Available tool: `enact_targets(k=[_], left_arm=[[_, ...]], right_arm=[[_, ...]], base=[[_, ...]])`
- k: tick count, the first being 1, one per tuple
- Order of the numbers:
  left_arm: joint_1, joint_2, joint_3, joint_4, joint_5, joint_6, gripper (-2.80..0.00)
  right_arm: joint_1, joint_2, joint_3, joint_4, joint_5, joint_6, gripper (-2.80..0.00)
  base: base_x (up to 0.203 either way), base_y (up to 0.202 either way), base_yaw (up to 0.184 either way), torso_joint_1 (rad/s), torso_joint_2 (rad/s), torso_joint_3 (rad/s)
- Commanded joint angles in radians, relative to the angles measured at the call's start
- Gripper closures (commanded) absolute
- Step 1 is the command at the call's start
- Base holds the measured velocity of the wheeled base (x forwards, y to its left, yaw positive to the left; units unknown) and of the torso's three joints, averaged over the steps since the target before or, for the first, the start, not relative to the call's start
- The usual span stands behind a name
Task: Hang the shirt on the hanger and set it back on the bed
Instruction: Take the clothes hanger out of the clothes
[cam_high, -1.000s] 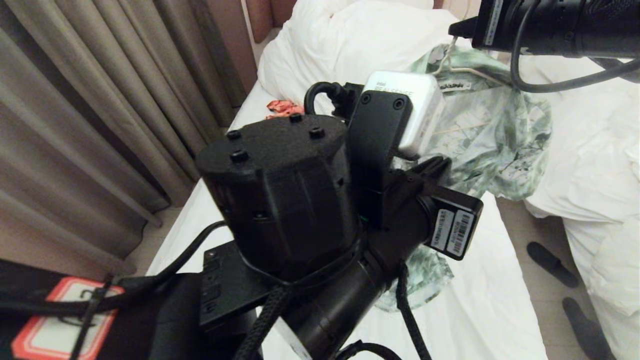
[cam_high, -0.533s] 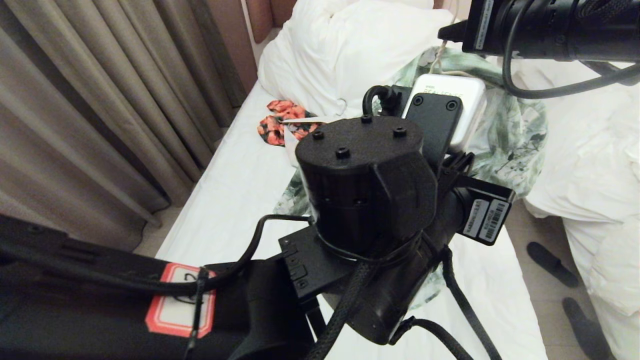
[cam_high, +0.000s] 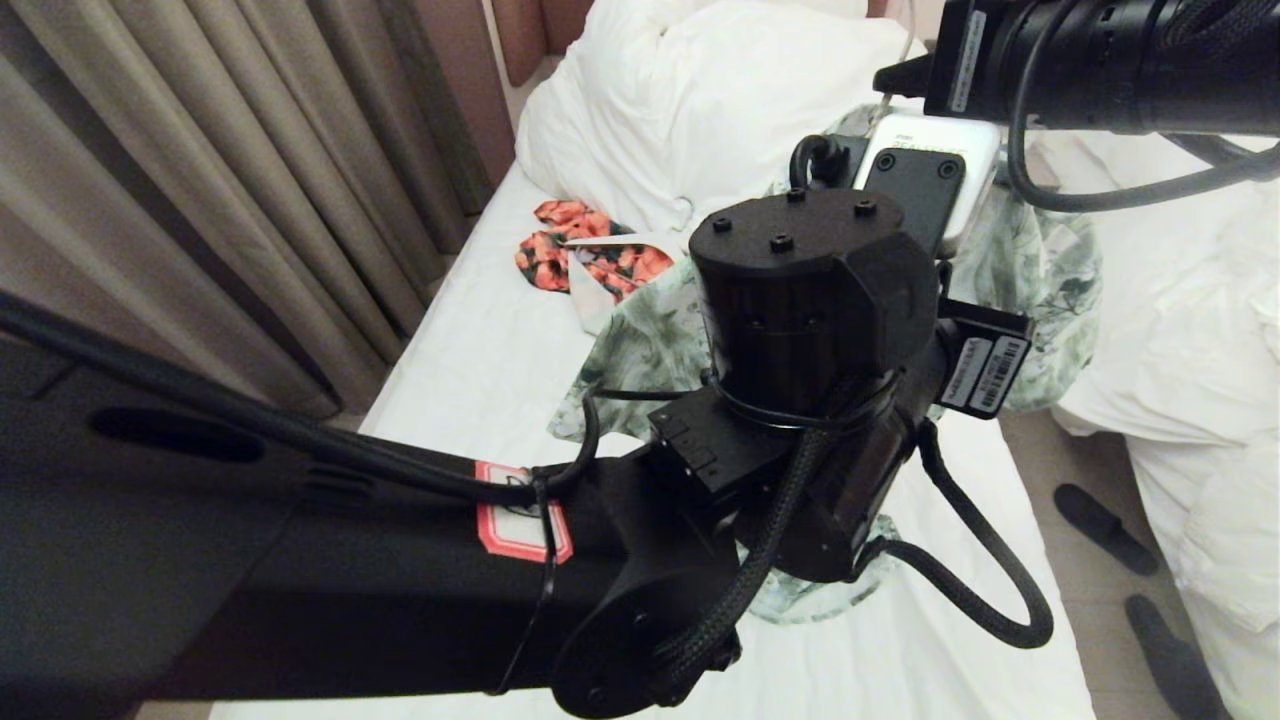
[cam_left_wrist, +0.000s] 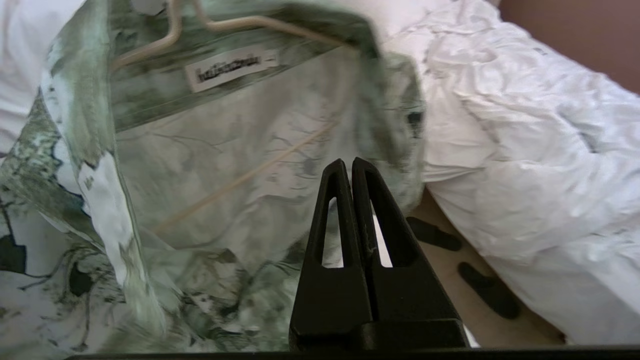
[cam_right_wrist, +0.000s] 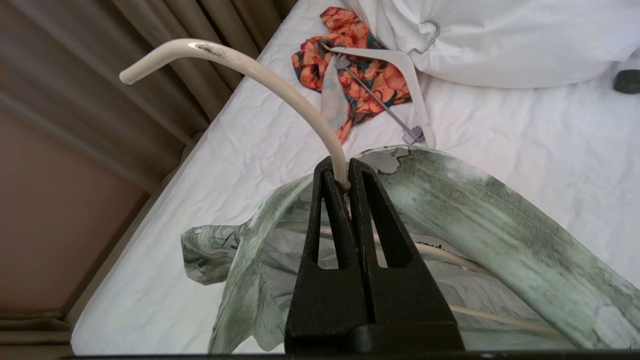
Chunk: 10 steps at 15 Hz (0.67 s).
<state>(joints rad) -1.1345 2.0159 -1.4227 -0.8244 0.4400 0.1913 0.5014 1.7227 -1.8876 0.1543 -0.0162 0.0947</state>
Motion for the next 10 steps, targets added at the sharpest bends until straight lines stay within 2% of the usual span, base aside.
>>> enact_targets(k=[1,5,7,10], left_arm=[[0.022,0.025,-0.02,0.0,0.002,0.01,0.0],[0.08,0.008,-0.088,0.002,0.0,0.044,0.0],[0.099,-0.03,-0.116,0.04,-0.001,0.051,0.0],[0.119,-0.039,-0.103,0.048,0.0,0.051,0.0]], right_arm=[[0.006,-0.015,0.01,0.001,0.001,0.0,0.0],[0.012,-0.054,0.072,-0.001,0.004,-0.001,0.0],[0.013,-0.062,0.084,-0.001,0.004,-0.001,0.0],[0.011,-0.076,0.084,-0.001,0.004,-0.003,0.0]], base=[[0.0,0.0,0.0,0.0,0.0,0.0],[0.0,0.0,0.0,0.0,0.0,0.0],[0.0,0.0,0.0,0.0,0.0,0.0],[0.0,0.0,0.0,0.0,0.0,0.0]])
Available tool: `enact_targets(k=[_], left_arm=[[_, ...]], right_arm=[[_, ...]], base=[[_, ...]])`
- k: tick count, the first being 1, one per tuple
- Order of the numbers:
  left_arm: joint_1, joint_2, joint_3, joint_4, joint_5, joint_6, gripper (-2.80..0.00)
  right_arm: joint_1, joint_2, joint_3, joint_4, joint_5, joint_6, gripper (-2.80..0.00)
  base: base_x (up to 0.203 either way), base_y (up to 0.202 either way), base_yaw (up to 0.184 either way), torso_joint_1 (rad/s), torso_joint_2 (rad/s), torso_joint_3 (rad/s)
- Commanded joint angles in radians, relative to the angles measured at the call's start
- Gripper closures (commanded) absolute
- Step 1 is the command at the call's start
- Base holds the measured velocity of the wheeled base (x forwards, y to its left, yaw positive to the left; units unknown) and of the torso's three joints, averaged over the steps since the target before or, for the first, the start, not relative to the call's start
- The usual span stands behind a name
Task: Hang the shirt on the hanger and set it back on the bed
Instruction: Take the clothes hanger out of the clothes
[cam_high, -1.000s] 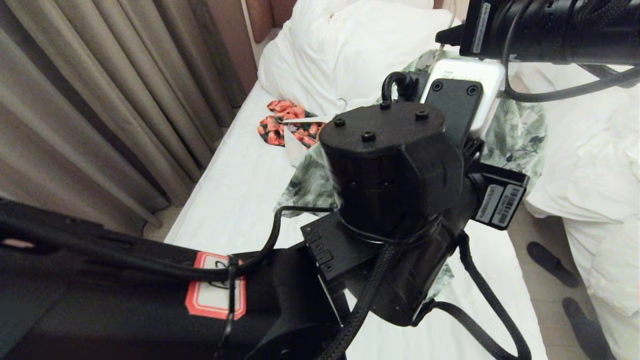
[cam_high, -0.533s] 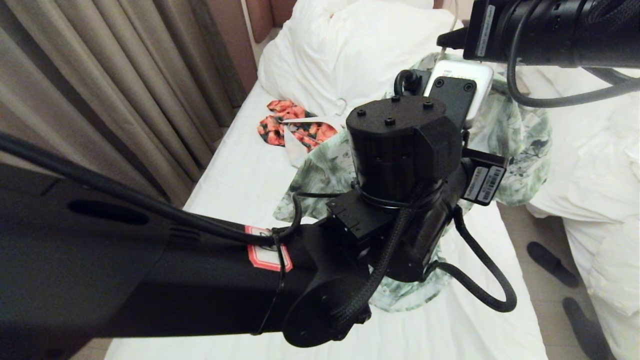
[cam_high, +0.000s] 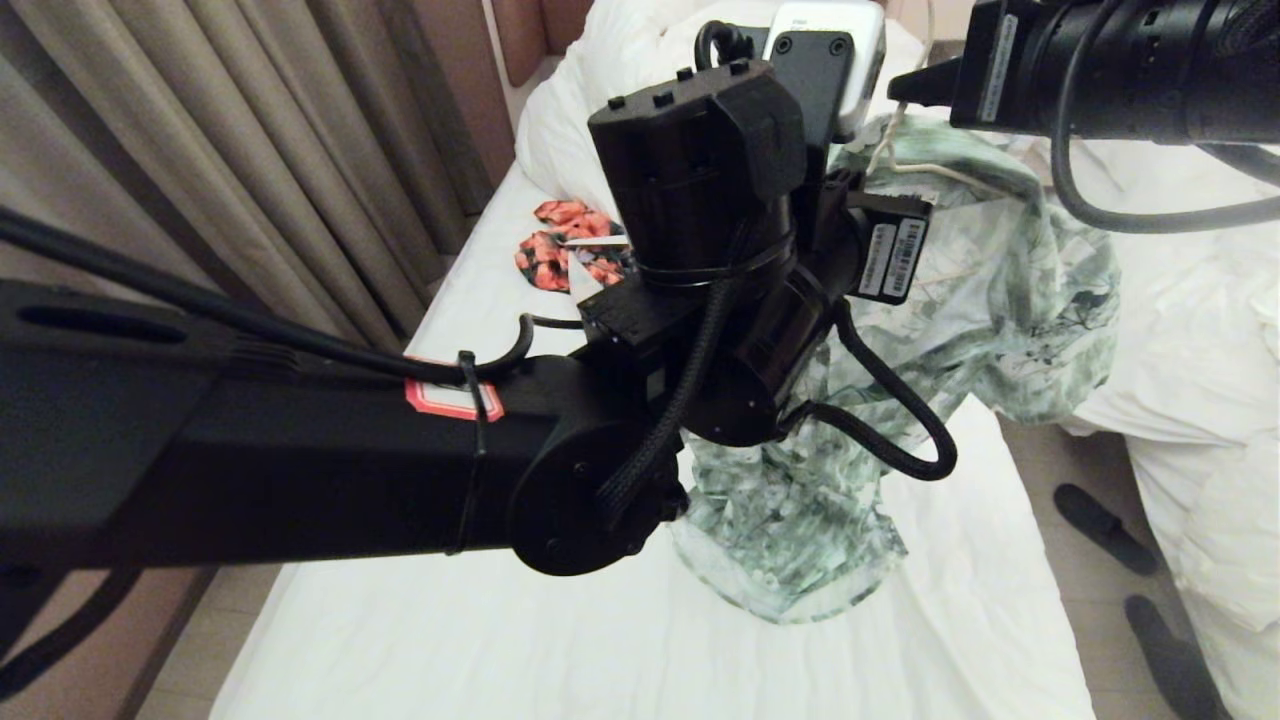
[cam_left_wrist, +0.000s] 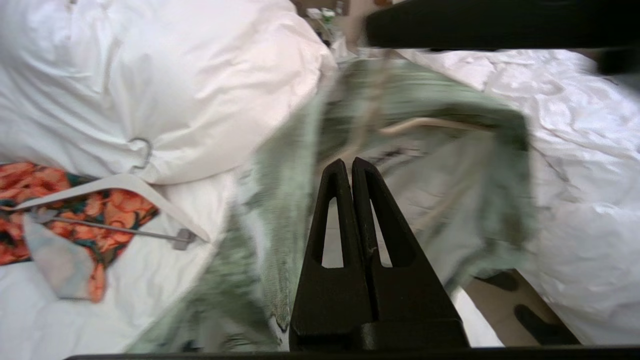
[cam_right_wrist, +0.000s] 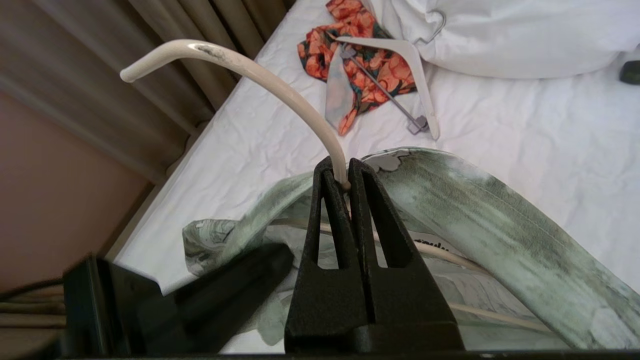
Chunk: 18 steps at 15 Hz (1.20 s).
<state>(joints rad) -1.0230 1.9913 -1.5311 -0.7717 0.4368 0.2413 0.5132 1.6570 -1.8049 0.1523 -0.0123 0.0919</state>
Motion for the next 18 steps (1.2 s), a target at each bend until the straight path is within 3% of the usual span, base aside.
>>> enact_targets(k=[1,11,15,18], left_arm=[[0.01,-0.019,0.019,-0.005,0.003,0.001,0.0],[0.057,-0.052,0.013,-0.004,-0.003,0.003,0.0],[0.071,-0.086,0.108,-0.018,-0.002,-0.003,0.0],[0.077,-0.1,0.188,-0.087,-0.002,-0.001,0.0]], right_arm=[[-0.001,-0.013,0.002,0.001,0.0,0.0,0.0],[-0.004,-0.042,0.049,-0.001,0.028,-0.003,0.0],[-0.017,-0.042,0.046,-0.03,0.028,-0.001,0.0],[-0.02,-0.04,0.039,-0.031,0.029,-0.002,0.0]], base=[[0.0,0.0,0.0,0.0,0.0,0.0],[0.0,0.0,0.0,0.0,0.0,0.0],[0.0,0.0,0.0,0.0,0.0,0.0],[0.0,0.0,0.0,0.0,0.0,0.0]])
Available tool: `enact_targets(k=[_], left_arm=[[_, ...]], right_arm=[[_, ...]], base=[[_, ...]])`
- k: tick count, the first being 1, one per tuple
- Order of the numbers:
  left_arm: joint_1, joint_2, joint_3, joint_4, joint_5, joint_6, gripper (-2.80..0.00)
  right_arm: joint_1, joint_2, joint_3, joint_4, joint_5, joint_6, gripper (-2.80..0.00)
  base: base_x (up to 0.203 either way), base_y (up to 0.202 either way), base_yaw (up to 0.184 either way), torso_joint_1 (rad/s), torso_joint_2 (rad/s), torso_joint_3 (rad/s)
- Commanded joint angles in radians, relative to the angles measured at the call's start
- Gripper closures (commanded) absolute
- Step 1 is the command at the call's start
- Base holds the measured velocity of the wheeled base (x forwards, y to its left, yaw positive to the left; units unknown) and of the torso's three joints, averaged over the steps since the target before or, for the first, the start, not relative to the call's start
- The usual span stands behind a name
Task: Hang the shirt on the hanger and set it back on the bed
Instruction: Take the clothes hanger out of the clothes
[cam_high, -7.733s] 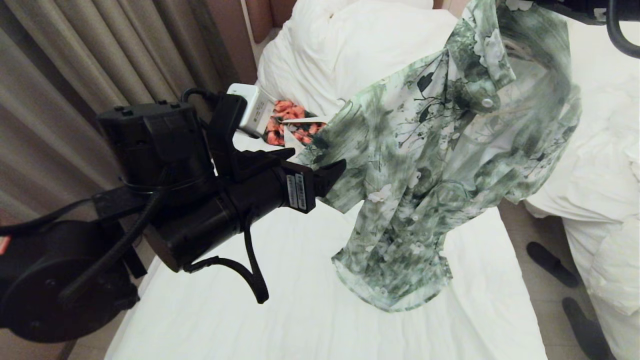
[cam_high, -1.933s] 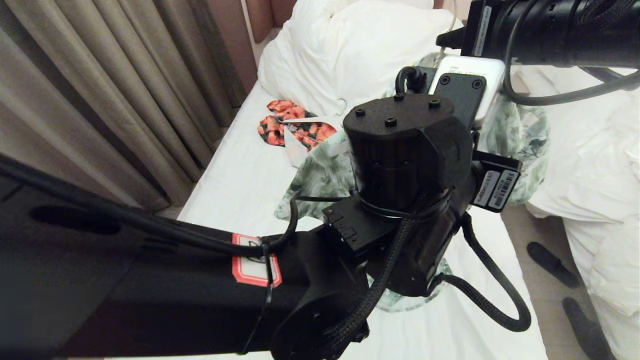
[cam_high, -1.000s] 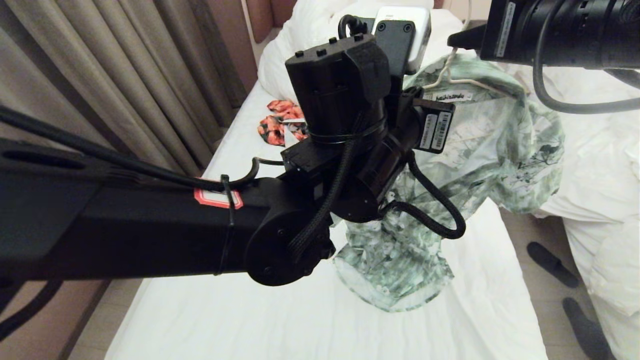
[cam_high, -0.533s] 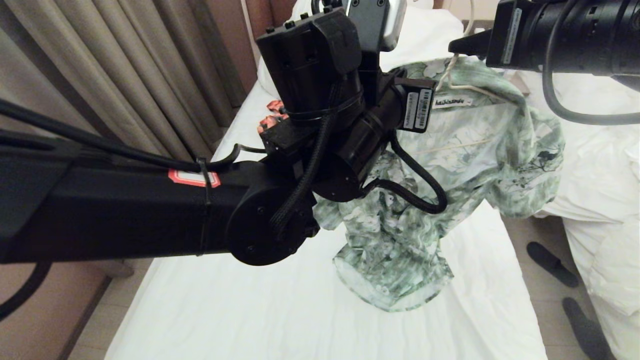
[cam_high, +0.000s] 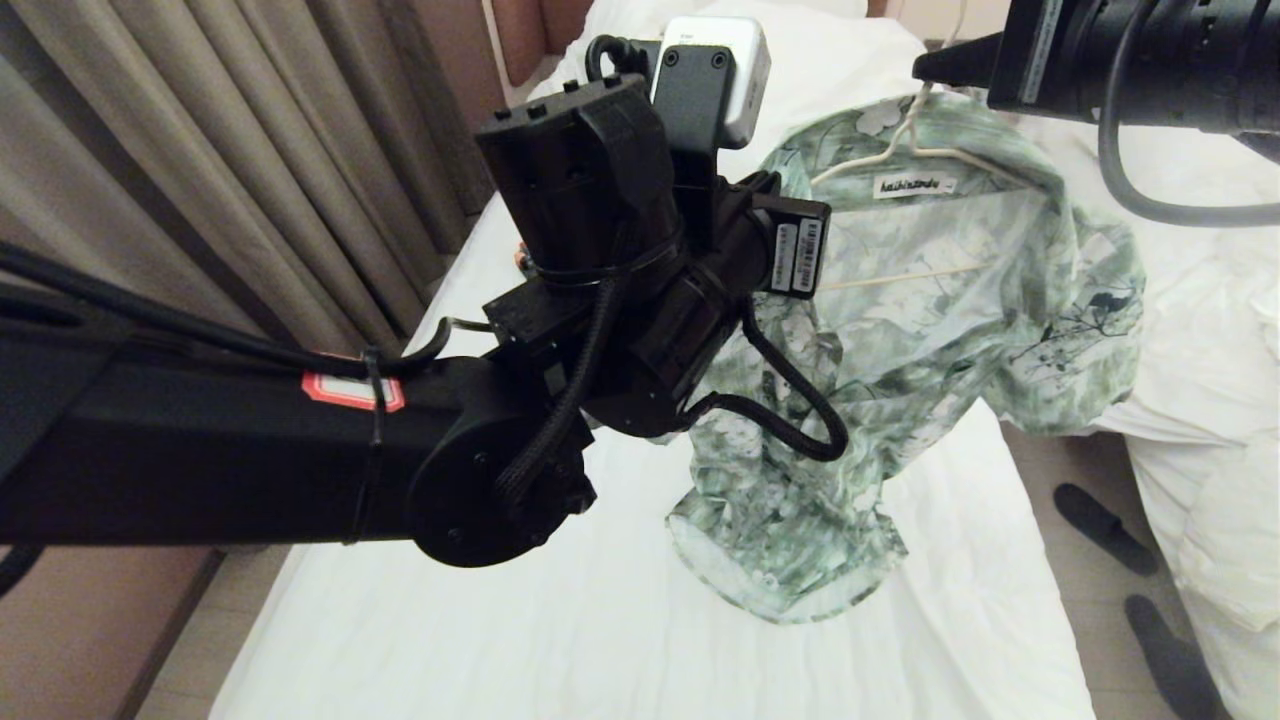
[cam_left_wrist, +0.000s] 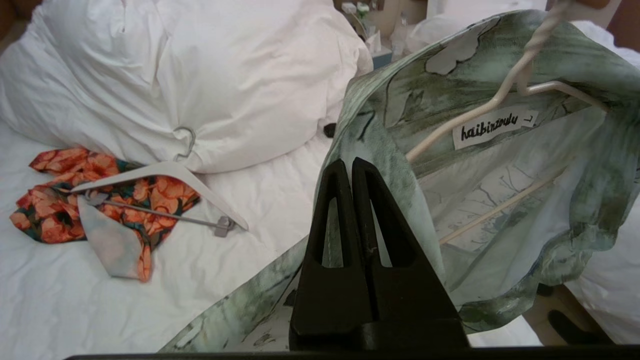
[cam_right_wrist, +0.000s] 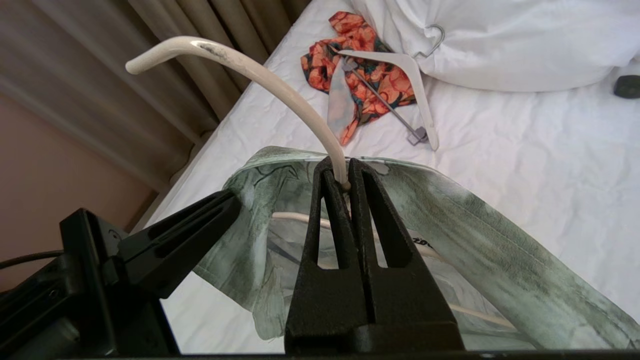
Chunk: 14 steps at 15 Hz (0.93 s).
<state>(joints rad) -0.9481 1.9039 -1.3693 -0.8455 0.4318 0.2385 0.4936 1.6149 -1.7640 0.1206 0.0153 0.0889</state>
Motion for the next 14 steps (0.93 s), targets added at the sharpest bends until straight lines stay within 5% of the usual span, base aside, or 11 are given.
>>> enact_targets(k=[1,9,14], left_arm=[[0.002,-0.012,0.04,-0.023,0.003,0.002,0.0],[0.0,-0.072,0.145,-0.076,0.007,-0.001,0.0],[0.016,-0.299,0.467,-0.079,0.006,-0.037,0.0]], right_arm=[[0.0,0.002,-0.004,0.001,0.001,0.0,0.0],[-0.02,0.034,-0.054,0.001,-0.002,-0.001,0.0],[-0.04,0.064,-0.108,0.001,-0.001,0.0,0.0]], base=[[0.0,0.0,0.0,0.0,0.0,0.0],[0.0,0.0,0.0,0.0,0.0,0.0],[0.0,0.0,0.0,0.0,0.0,0.0]])
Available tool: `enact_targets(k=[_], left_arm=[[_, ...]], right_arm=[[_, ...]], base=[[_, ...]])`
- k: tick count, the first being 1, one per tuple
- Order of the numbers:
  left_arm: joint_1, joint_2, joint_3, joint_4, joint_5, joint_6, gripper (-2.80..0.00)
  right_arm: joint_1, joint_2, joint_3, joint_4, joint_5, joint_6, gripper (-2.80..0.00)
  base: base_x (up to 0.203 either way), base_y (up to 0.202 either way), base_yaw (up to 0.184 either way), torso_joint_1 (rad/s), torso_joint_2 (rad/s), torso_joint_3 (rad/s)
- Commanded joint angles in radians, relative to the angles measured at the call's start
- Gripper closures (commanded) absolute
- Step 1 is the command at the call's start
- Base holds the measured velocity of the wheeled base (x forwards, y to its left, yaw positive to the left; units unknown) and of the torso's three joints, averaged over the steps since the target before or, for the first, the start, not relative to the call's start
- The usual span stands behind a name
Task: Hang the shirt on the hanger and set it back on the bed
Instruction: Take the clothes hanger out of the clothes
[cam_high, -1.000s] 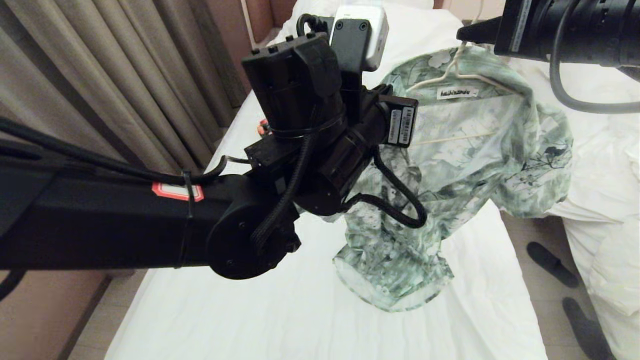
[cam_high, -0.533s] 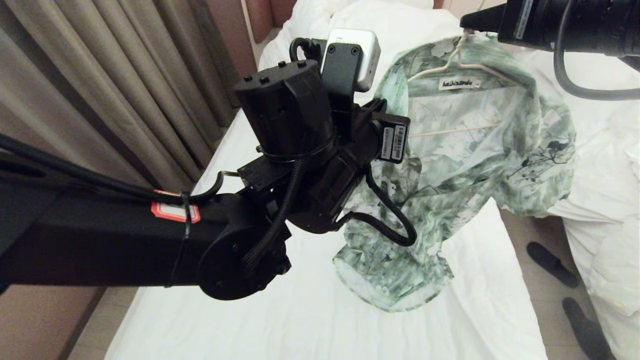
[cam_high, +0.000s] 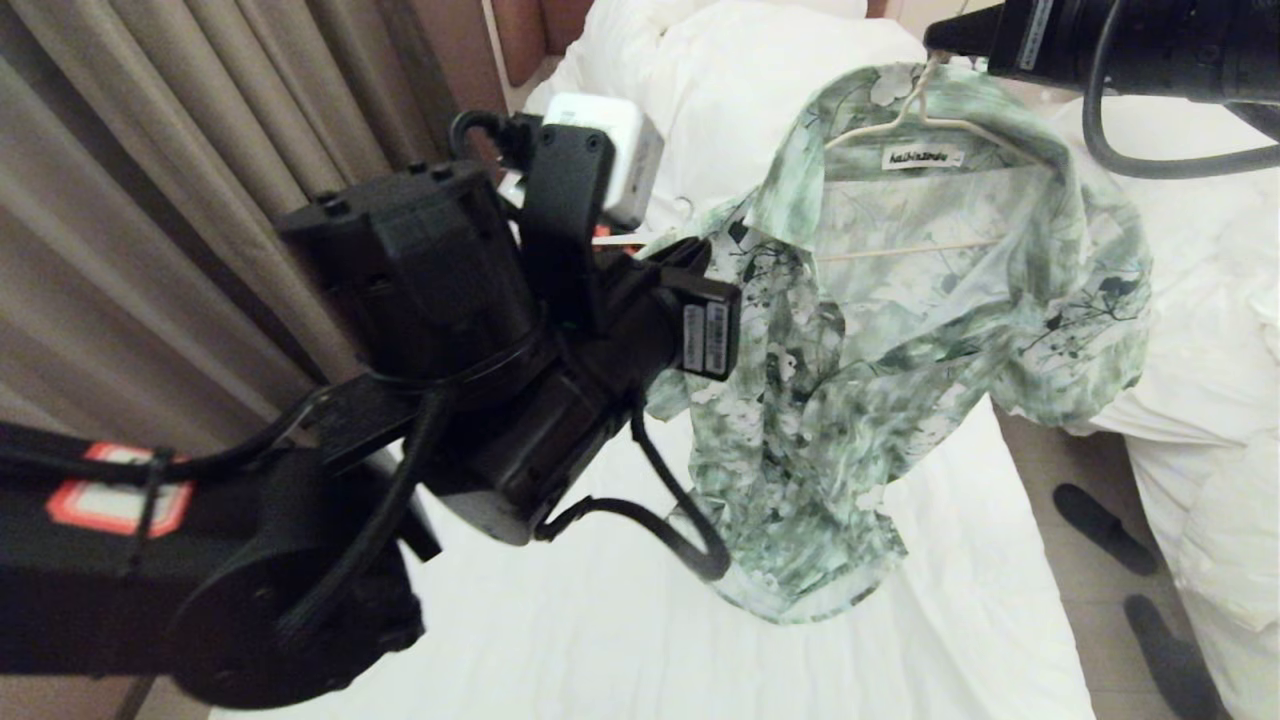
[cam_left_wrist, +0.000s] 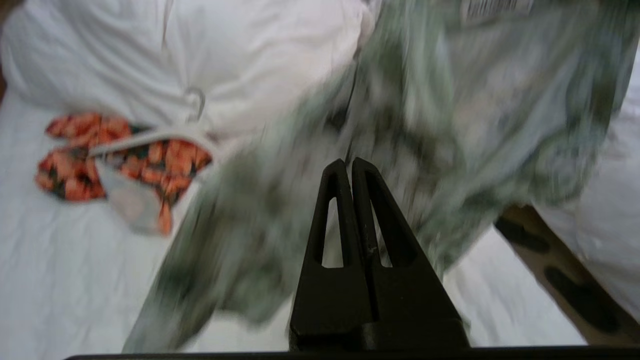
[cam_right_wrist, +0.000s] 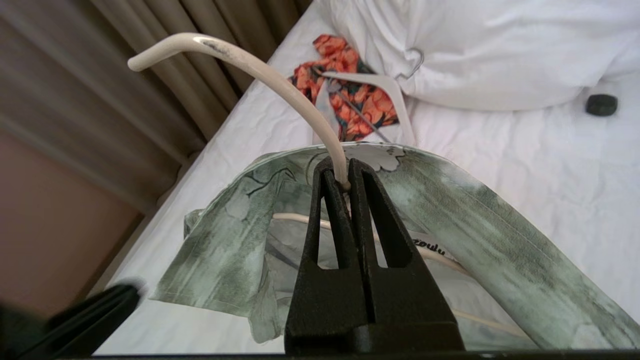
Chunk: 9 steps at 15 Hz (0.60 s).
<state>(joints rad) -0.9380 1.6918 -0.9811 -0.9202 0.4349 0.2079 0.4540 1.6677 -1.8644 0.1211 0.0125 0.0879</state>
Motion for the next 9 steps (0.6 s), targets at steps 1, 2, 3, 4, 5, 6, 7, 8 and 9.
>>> enact_targets(k=[1,2,3,4,5,6,7,8,9], left_arm=[[0.019,-0.125,0.16,-0.005,0.002,-0.037,0.0],[0.034,-0.159,0.236,-0.006,0.002,-0.069,0.0],[0.048,-0.19,0.318,-0.006,0.002,-0.109,0.0],[0.067,-0.213,0.395,-0.007,0.002,-0.157,0.0],[0.101,-0.224,0.473,-0.011,0.001,-0.218,0.0],[0.156,-0.221,0.531,-0.022,0.0,-0.269,0.0],[0.219,-0.215,0.564,-0.043,-0.004,-0.295,0.0],[0.282,-0.207,0.613,-0.076,-0.018,-0.315,0.0],[0.331,-0.202,0.669,-0.108,-0.044,-0.337,0.0]], right_arm=[[0.0,0.018,-0.029,0.001,-0.001,0.0,0.0],[0.0,0.021,-0.045,0.002,-0.002,0.0,0.0],[0.0,0.026,-0.071,0.004,-0.002,-0.001,0.0],[0.001,0.032,-0.109,0.004,0.0,-0.004,0.0],[0.003,0.035,-0.117,0.0,-0.001,-0.036,0.0],[0.009,0.033,-0.116,-0.002,-0.004,-0.085,0.0],[0.012,0.027,-0.116,-0.008,-0.005,-0.089,0.0],[0.016,0.021,-0.116,-0.029,-0.005,-0.089,0.0],[0.021,0.018,-0.116,-0.058,-0.005,-0.089,0.0]], base=[[0.0,0.0,0.0,0.0,0.0,0.0],[0.0,0.0,0.0,0.0,0.0,0.0],[0.0,0.0,0.0,0.0,0.0,0.0],[0.0,0.0,0.0,0.0,0.0,0.0],[0.0,0.0,0.0,0.0,0.0,0.0],[0.0,0.0,0.0,0.0,0.0,0.0],[0.0,0.0,0.0,0.0,0.0,0.0],[0.0,0.0,0.0,0.0,0.0,0.0],[0.0,0.0,0.0,0.0,0.0,0.0]])
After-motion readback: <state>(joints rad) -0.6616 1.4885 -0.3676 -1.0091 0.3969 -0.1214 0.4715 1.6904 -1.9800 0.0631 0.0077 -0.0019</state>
